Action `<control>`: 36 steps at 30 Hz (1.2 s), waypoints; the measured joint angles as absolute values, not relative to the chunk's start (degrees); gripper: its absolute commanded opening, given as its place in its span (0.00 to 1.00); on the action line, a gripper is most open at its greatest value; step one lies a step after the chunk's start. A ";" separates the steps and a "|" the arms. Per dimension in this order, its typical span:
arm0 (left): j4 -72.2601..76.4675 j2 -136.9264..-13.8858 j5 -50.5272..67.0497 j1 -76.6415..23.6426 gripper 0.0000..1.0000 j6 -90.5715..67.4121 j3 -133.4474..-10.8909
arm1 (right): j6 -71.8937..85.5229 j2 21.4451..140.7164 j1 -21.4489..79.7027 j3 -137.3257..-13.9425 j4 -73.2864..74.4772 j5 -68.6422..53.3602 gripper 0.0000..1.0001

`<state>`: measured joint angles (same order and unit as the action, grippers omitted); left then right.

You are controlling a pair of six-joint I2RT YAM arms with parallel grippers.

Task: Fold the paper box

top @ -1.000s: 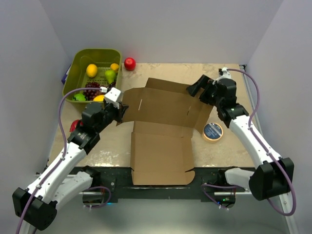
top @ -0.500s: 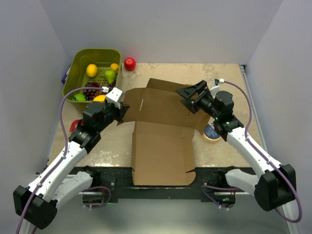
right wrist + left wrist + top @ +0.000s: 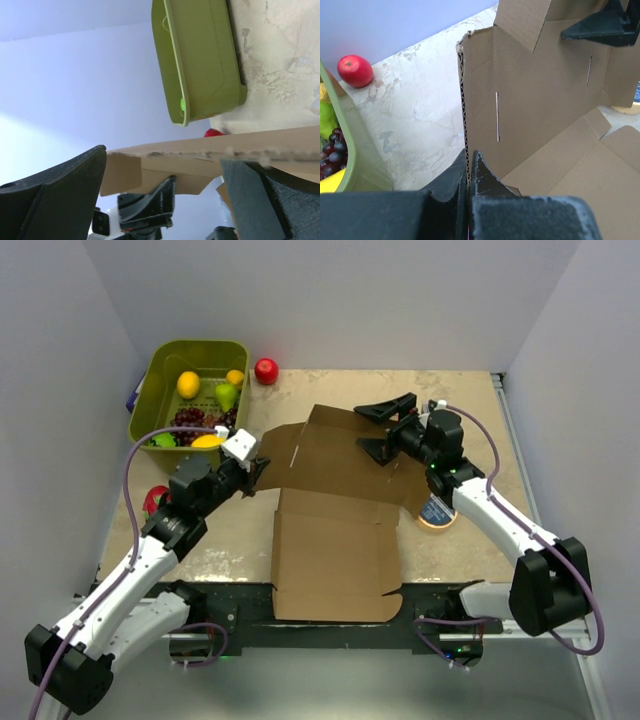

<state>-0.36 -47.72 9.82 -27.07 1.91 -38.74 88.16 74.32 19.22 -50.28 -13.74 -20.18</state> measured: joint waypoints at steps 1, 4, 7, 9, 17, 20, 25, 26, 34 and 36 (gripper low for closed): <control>-0.34 -47.62 9.87 -27.14 0.00 2.22 -38.63 | 88.75 74.24 19.22 -50.76 -12.97 -19.92 0.98; 0.12 -46.87 10.17 -27.49 0.00 2.90 -38.22 | 90.21 73.95 19.22 -52.75 -9.61 -18.44 0.97; 0.38 -46.00 10.50 -28.01 0.00 3.73 -37.65 | 91.05 73.54 19.25 -53.74 -6.85 -16.93 0.97; 0.38 -45.74 10.59 -28.38 0.00 4.23 -37.58 | 91.29 73.47 19.25 -54.43 -4.95 -15.77 0.95; 1.23 -45.21 11.40 -29.43 0.00 5.69 -36.51 | 90.61 73.60 19.25 -54.96 -2.52 -14.44 0.67; 1.26 -45.19 11.55 -29.85 0.00 5.91 -36.40 | 90.32 73.91 19.22 -54.96 -2.46 -14.48 0.54; 1.23 -45.21 10.81 -30.15 0.00 6.66 -35.70 | 89.73 73.87 19.25 -54.22 -3.40 -15.14 0.31; 1.21 -45.25 10.33 -30.15 0.00 6.66 -35.70 | 89.73 73.76 19.25 -53.82 -3.66 -15.57 0.28; 2.72 -46.89 6.74 -30.41 0.20 6.55 -35.70 | 89.95 70.87 19.66 -49.43 -3.99 -16.08 0.01; 3.05 -47.92 6.57 -30.52 0.31 6.22 -35.70 | 90.85 70.91 19.66 -48.40 -4.84 -16.01 0.00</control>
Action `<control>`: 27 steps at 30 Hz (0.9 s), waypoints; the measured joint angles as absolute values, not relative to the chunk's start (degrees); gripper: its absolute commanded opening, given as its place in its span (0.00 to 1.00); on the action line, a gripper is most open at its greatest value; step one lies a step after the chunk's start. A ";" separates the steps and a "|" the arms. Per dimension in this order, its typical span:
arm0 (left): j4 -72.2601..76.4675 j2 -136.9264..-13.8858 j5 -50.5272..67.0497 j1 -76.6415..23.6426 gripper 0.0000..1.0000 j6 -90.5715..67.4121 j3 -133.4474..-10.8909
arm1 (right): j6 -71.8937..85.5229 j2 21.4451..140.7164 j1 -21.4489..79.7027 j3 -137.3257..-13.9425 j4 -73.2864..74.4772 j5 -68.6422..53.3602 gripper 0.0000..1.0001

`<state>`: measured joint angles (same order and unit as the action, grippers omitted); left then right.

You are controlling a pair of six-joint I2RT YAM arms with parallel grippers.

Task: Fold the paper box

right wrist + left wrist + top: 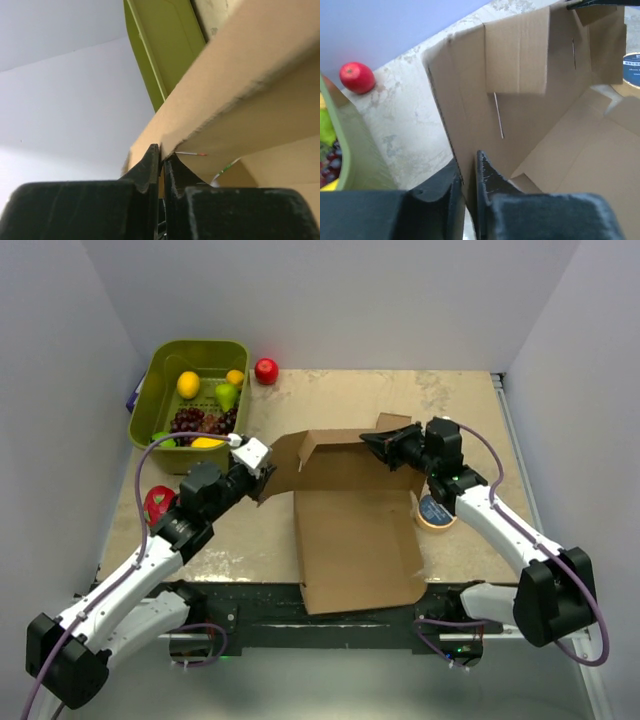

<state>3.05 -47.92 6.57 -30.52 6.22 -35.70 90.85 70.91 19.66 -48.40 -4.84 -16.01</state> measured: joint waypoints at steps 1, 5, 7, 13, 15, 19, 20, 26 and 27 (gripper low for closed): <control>3.03 -48.58 6.33 -30.52 0.47 6.11 -35.70 | 91.11 71.13 19.62 -47.92 -5.32 -15.86 0.00; 2.44 -51.22 3.92 -30.52 0.69 5.19 -35.79 | 91.00 72.95 19.49 -46.39 -6.28 -14.50 0.00; 1.56 -51.53 2.33 -30.52 0.69 4.93 -35.81 | 90.98 74.06 19.49 -46.02 -6.72 -13.96 0.00; 0.95 -48.86 -0.01 -30.59 0.62 0.60 -36.53 | 91.07 74.72 19.49 -45.93 -8.10 -11.99 0.00; 1.69 -47.66 0.64 -31.24 0.62 -2.87 -36.80 | 91.24 74.72 19.49 -45.93 -8.27 -11.07 0.00; 4.89 -47.64 1.15 -36.40 0.61 -10.02 -36.82 | 92.49 74.72 19.64 -45.93 -8.58 -8.36 0.00; 5.98 -48.23 0.89 -38.98 0.61 -11.62 -36.82 | 93.01 74.72 19.77 -45.93 -8.69 -7.49 0.00; 12.43 -54.65 -1.28 -50.68 0.56 -16.14 -36.82 | 94.94 76.20 21.04 -46.96 -8.88 -3.73 0.00; 13.32 -55.51 -1.23 -51.22 0.53 -16.97 -36.82 | 95.15 77.01 21.12 -47.57 -8.97 -3.53 0.00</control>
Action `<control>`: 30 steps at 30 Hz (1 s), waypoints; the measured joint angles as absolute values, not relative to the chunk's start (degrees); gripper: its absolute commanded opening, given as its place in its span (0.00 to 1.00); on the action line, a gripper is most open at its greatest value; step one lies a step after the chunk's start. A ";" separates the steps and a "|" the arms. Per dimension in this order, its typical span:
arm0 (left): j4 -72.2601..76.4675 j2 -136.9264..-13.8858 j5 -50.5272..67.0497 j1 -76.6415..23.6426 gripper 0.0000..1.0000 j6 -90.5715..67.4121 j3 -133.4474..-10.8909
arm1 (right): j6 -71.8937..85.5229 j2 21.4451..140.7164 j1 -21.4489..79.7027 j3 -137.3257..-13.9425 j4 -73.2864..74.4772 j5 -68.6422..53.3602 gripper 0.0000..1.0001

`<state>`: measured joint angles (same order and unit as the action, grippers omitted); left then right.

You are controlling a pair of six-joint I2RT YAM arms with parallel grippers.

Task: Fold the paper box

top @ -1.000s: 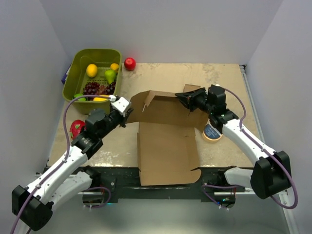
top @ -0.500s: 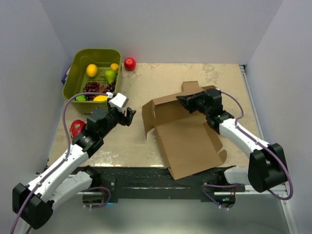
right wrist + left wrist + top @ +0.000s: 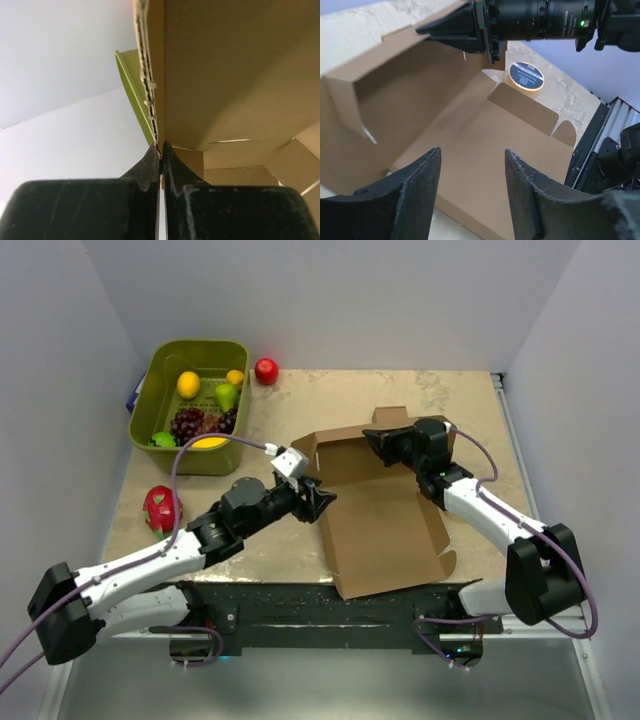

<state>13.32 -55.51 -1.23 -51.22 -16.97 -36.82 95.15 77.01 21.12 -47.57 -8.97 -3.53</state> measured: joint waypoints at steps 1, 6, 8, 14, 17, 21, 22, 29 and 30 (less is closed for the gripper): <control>14.28 -58.13 -1.13 -51.90 0.51 -17.47 -36.82 | 95.31 77.65 21.26 -47.92 -9.06 -3.46 0.00; 21.63 -65.63 1.26 -51.94 0.40 -21.50 -33.89 | 95.74 78.81 21.37 -48.31 -9.23 -3.01 0.00; 24.69 -68.27 2.72 -52.14 0.38 -23.51 -31.57 | 95.98 78.78 21.37 -48.31 -9.34 -2.63 0.00; 30.35 -73.58 4.60 -53.47 0.30 -28.25 -25.89 | 96.03 78.78 21.37 -48.31 -9.41 -2.39 0.00; 31.92 -76.03 4.93 -54.24 0.27 -29.78 -23.73 | 96.03 78.78 21.37 -48.31 -9.41 -2.39 0.00; 31.88 -78.19 4.51 -54.78 0.22 -31.09 -21.80 | 96.03 78.78 21.37 -48.31 -9.41 -2.37 0.00; 31.40 -78.56 3.95 -54.85 0.21 -31.53 -21.43 | 96.03 78.78 21.37 -48.31 -9.39 -2.35 0.00; 31.53 -80.34 1.08 -54.92 0.18 -35.46 -18.76 | 96.03 78.78 21.37 -48.31 -9.37 -2.31 0.00; 31.90 -81.23 0.93 -55.02 0.17 -36.10 -18.48 | 96.03 78.78 21.37 -48.31 -9.32 -2.28 0.00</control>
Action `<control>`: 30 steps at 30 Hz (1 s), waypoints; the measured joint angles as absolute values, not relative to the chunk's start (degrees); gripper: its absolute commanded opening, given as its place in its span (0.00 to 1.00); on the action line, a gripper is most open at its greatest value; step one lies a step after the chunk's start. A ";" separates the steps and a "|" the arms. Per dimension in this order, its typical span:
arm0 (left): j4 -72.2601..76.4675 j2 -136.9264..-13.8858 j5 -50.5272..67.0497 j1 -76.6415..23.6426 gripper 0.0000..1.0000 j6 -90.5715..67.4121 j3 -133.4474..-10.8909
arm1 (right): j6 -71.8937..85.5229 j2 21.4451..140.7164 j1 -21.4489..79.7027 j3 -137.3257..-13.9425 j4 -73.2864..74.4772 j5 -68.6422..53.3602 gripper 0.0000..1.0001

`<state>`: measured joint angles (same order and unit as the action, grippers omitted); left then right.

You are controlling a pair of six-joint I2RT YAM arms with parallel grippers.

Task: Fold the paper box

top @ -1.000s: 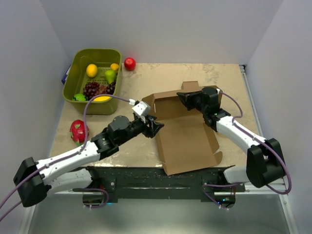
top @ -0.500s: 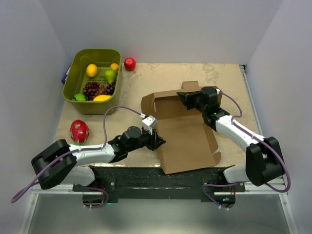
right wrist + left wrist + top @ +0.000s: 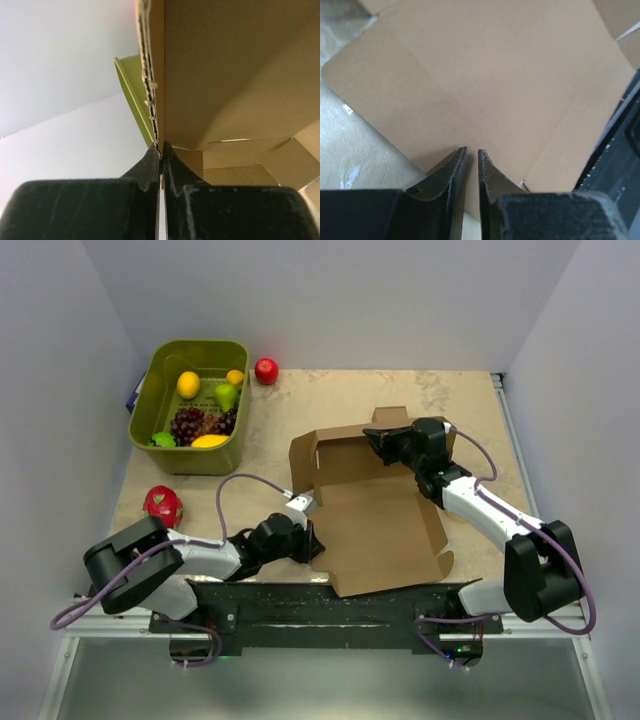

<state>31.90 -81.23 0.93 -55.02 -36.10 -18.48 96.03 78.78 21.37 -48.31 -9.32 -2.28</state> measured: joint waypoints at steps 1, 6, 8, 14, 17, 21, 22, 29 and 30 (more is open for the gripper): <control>32.14 -82.59 0.60 -55.22 0.17 -36.77 -18.44 | 96.03 78.78 21.37 -48.31 -9.30 -2.26 0.00; 33.78 -87.07 -0.51 -55.46 0.16 -41.17 -20.67 | 96.01 78.70 21.37 -48.31 -8.80 -2.00 0.00; 33.82 -88.03 -1.08 -55.70 0.16 -42.83 -21.50 | 95.98 78.46 21.37 -48.31 -8.54 -1.87 0.00; 32.40 -87.02 -3.75 -56.29 0.21 -46.15 -21.58 | 95.46 76.82 21.37 -48.31 -7.20 -1.76 0.00; 29.52 -84.60 -5.32 -56.34 0.27 -46.35 -21.61 | 95.33 75.94 21.37 -48.31 -6.79 -1.39 0.00; 24.86 -81.36 -6.87 -56.34 0.36 -45.43 -23.66 | 95.11 74.94 21.37 -48.29 -6.63 -0.93 0.00; 23.94 -80.73 -7.14 -56.34 0.41 -45.12 -24.69 | 94.94 74.72 21.37 -48.29 -6.57 -0.91 0.00; 18.87 -76.07 -9.87 -56.31 0.46 -42.11 -33.28 | 93.95 73.60 21.37 -46.98 -6.09 -0.80 0.00; 18.13 -75.79 -10.20 -56.31 0.47 -41.71 -34.59 | 93.78 73.58 21.37 -46.63 -6.09 -0.80 0.00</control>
<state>18.13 -75.79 -10.20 -56.31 -41.71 -34.59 93.78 73.58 21.37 -46.63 -6.09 -0.80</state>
